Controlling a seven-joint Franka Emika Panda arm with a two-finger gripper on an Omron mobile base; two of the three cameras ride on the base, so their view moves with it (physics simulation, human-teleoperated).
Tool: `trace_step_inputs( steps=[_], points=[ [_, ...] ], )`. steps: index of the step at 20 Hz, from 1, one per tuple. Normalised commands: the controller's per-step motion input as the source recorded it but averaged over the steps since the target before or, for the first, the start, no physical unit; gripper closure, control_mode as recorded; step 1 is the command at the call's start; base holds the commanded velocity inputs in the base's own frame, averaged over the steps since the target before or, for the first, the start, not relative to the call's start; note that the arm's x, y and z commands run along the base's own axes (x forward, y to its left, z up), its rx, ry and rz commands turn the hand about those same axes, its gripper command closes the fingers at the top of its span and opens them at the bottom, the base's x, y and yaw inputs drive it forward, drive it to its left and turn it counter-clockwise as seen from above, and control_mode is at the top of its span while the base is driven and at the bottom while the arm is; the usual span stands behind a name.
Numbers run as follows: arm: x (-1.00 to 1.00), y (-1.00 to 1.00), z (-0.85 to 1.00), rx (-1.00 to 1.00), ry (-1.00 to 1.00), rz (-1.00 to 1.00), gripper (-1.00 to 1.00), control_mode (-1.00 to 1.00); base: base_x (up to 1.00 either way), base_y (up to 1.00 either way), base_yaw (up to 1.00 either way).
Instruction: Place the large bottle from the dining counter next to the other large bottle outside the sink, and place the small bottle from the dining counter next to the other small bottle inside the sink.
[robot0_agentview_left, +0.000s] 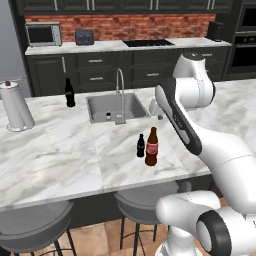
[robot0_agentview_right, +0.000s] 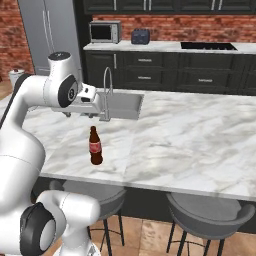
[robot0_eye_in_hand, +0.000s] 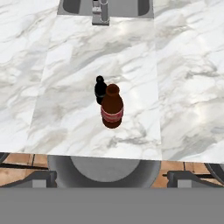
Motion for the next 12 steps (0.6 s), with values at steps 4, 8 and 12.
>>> trace_step_inputs(
  steps=[4, 8, 12],
  points=[
    [0.00, 0.00, 0.00, 0.00, 0.00, 0.00, -1.00, 1.00, 0.03, 0.00, 0.00],
    [0.00, 0.00, 0.00, 0.00, 0.00, 0.00, -1.00, 1.00, 0.00, 0.00, 0.00],
    [0.00, 0.00, 0.00, 0.00, 0.00, 0.00, -1.00, 1.00, 0.00, 0.00, 0.00]
  ],
)
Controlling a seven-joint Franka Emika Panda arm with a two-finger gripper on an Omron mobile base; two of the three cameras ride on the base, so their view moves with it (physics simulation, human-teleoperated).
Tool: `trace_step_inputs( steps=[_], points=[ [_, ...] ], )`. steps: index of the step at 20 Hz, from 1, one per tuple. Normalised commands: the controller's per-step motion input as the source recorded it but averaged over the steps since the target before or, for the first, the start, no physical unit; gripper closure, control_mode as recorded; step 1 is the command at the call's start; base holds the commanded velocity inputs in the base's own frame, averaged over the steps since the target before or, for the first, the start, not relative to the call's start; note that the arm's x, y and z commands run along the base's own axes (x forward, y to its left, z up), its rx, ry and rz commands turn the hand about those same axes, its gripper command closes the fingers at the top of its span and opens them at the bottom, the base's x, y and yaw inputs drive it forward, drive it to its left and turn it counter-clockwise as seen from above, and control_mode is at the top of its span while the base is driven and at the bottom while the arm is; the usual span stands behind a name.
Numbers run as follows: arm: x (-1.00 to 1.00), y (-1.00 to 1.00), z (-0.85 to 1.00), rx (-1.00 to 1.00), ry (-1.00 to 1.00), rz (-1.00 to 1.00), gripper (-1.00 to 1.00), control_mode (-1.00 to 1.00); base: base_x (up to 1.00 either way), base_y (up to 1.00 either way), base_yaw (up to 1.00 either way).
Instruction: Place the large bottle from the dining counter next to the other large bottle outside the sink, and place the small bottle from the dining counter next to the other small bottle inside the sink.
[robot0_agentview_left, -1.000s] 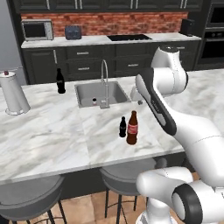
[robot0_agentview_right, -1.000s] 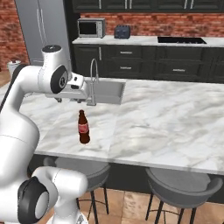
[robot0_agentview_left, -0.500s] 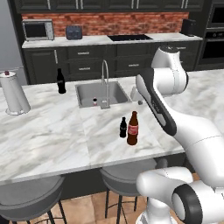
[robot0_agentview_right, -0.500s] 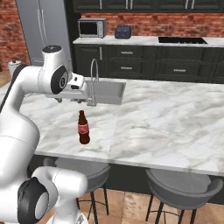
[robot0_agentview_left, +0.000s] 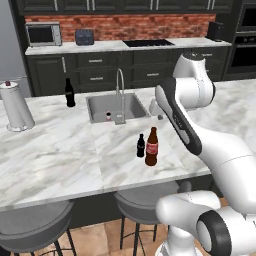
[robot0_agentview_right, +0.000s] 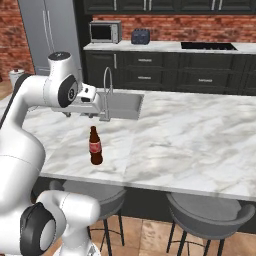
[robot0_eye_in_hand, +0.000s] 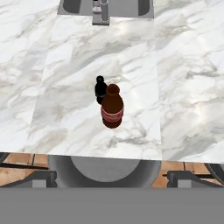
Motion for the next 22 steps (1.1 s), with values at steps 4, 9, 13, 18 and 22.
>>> trace_step_inputs(
  steps=[4, 9, 13, 18, 22],
  points=[
    [0.00, 0.00, 0.00, 0.00, 0.00, 0.00, -1.00, 1.00, 0.00, 0.00, 0.00],
    [0.00, 0.00, 0.00, 0.00, 0.00, 0.00, -1.00, 1.00, 0.00, 0.00, 0.00],
    [0.00, 0.00, 0.00, 0.00, 0.00, 0.00, -1.00, 1.00, 0.02, 0.00, 0.00],
    [0.00, 0.00, 0.00, 0.00, 0.00, 0.00, -1.00, 1.00, 0.00, 0.00, 0.00],
    [0.00, 0.00, 0.00, 0.00, 0.00, 0.00, -1.00, -1.00, 0.00, 0.00, 0.00]
  ],
)
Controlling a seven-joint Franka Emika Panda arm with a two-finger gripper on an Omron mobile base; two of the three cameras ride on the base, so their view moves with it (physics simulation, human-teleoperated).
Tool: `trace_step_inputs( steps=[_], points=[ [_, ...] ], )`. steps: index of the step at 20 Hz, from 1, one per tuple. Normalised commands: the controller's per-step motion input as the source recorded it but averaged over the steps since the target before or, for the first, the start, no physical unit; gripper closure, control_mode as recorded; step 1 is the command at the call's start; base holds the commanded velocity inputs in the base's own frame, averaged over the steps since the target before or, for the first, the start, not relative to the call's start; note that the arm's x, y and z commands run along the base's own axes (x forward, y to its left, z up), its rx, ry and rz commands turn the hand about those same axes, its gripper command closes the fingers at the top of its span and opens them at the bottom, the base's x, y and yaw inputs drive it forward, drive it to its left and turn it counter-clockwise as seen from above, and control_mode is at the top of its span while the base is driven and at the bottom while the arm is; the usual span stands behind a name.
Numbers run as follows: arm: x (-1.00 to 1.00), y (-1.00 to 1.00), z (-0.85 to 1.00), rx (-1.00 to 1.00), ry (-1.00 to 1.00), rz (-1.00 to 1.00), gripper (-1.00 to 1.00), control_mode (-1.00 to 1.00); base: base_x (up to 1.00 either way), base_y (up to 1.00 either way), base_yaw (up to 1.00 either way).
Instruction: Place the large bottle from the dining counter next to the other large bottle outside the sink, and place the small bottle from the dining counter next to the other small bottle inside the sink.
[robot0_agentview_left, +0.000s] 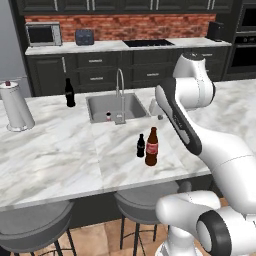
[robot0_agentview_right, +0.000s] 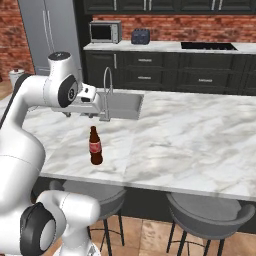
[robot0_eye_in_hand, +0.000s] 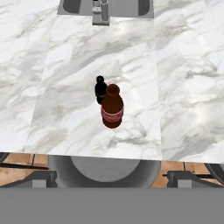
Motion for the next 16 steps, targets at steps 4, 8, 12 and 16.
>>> trace_step_inputs(
  steps=[4, 8, 12, 16],
  points=[
    [0.13, 0.00, 0.00, 0.00, 0.02, 0.00, -1.00, -1.00, 0.00, 0.00, 0.00],
    [0.34, 0.00, 0.02, 0.00, 0.09, 0.00, -1.00, -1.00, 0.00, 0.00, 0.00],
    [0.49, 0.00, 0.00, -0.02, 0.08, 0.00, -1.00, -1.00, 0.00, 0.00, 0.00],
    [0.15, 0.00, 0.00, -0.01, 0.02, 0.00, -1.00, -1.00, 0.00, 0.00, 0.00]
  ],
)
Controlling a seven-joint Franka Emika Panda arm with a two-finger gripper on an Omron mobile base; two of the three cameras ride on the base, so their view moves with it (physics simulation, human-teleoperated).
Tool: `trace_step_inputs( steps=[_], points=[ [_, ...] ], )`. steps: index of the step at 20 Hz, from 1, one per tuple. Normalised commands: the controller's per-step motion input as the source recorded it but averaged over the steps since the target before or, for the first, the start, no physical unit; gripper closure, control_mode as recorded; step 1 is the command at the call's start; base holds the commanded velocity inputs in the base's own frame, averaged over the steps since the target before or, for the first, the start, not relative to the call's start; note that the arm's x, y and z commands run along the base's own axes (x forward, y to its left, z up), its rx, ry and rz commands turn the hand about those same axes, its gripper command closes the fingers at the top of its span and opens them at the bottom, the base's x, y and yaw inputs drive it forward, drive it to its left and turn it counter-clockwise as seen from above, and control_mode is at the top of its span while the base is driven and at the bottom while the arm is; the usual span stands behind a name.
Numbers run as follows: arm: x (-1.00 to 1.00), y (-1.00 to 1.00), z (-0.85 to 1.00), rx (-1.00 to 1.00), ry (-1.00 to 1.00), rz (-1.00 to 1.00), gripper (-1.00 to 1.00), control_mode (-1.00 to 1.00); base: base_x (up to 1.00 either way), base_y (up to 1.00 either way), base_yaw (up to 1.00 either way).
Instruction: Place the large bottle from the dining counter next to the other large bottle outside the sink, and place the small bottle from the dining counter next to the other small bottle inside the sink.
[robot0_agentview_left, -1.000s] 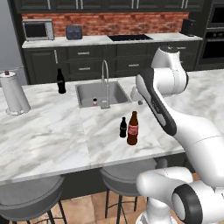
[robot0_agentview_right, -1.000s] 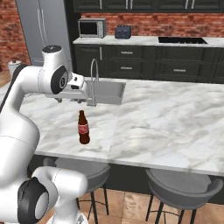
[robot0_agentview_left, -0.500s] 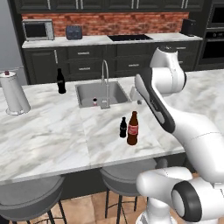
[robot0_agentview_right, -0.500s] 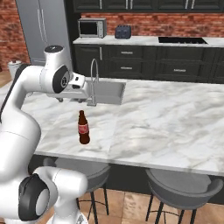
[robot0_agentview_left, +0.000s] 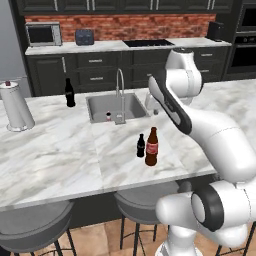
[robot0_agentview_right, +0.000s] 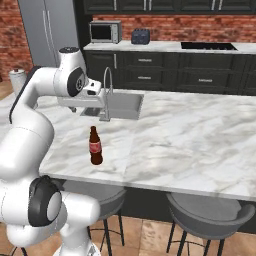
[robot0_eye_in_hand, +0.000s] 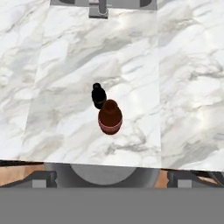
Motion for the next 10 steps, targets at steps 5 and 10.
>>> trace_step_inputs(
  steps=[5, 10],
  points=[
    [0.14, 0.00, 0.00, 0.00, 0.01, 0.00, -1.00, -1.00, 0.00, 0.00, 0.00],
    [0.10, 0.00, -0.18, 0.00, 0.06, 0.00, -1.00, -1.00, 0.00, 0.00, 0.00]
  ],
)
